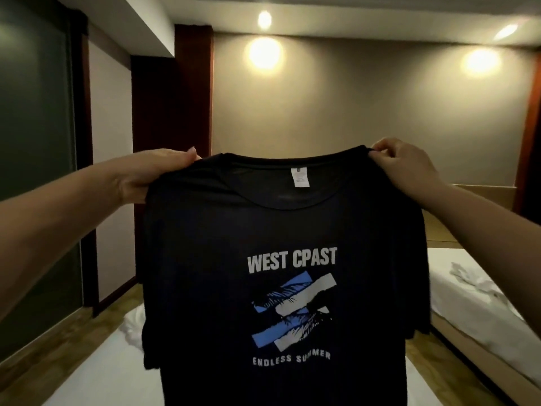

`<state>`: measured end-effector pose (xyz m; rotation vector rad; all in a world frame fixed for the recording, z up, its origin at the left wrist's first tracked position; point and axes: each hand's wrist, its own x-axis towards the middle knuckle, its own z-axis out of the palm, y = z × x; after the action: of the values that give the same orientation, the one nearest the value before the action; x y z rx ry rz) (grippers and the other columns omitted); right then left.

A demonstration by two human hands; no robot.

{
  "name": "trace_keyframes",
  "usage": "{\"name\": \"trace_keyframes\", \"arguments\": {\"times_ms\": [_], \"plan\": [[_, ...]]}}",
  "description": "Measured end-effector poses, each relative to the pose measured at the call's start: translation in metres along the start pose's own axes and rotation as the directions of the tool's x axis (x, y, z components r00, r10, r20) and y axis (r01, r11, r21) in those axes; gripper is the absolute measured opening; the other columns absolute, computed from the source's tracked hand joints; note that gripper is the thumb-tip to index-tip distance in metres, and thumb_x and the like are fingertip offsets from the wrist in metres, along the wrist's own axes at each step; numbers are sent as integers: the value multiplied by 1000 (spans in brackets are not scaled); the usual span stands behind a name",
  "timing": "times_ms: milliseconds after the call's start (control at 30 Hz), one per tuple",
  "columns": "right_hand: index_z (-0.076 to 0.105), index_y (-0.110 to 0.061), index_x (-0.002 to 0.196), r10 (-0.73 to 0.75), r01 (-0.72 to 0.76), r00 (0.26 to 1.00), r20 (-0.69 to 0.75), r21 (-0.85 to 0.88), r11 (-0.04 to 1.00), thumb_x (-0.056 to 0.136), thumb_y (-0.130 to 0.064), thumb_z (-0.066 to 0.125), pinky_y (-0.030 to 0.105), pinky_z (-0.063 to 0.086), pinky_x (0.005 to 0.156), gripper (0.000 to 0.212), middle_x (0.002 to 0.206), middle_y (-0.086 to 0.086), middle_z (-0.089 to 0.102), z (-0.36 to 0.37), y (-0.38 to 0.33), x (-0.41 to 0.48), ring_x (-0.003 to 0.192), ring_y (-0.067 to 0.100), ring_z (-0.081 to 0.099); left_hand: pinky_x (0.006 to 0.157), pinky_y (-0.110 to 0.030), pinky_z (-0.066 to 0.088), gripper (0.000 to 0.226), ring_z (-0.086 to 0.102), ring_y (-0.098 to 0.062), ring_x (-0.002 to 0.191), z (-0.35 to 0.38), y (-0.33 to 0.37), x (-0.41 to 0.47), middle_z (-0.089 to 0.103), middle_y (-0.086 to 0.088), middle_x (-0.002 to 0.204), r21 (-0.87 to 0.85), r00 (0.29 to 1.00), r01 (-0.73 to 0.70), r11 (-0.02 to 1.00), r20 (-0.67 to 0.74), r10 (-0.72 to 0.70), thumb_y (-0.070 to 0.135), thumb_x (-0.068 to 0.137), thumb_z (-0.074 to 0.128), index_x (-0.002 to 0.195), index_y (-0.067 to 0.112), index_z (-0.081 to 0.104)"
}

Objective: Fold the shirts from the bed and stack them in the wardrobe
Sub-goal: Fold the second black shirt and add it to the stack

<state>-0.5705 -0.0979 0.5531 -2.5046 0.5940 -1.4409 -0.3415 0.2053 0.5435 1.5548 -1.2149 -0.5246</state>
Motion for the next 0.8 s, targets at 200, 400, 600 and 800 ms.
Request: {"name": "trace_keyframes", "arguments": {"times_ms": [200,400,600,800], "plan": [[67,-9,95,126,-191,973,192,370,909,90,-20,57,25,43,70,16,85,7,63,9,8,-12,81,17,58,57,-24,53,40,64,-10,67,16,-13,7,66,-1,77,31,997,7,999,-82,-5,53,60,78,78,19,69],[64,-10,79,437,-518,855,278,455,725,81,-17,65,43,51,85,8,93,17,65,64,43,-20,92,30,64,71,-32,48,16,59,-17,81,46,-50,26,64,-2,85,91,917,140,986,-388,-95,31,88,58,83,17,65],[65,-9,106,345,-395,919,193,443,805,91,-20,57,40,47,94,20,99,8,64,67,56,-8,101,24,59,68,-25,43,15,53,-11,73,34,-51,40,56,0,77,298,934,-23,954,-334,127,24,89,56,79,14,60],[63,-13,89,371,-556,830,417,556,618,91,-19,55,30,51,75,11,86,4,64,73,50,-14,83,19,62,67,-25,43,18,54,-11,71,30,-74,49,57,2,74,64,970,45,997,-243,-28,35,79,62,76,17,59]]}}
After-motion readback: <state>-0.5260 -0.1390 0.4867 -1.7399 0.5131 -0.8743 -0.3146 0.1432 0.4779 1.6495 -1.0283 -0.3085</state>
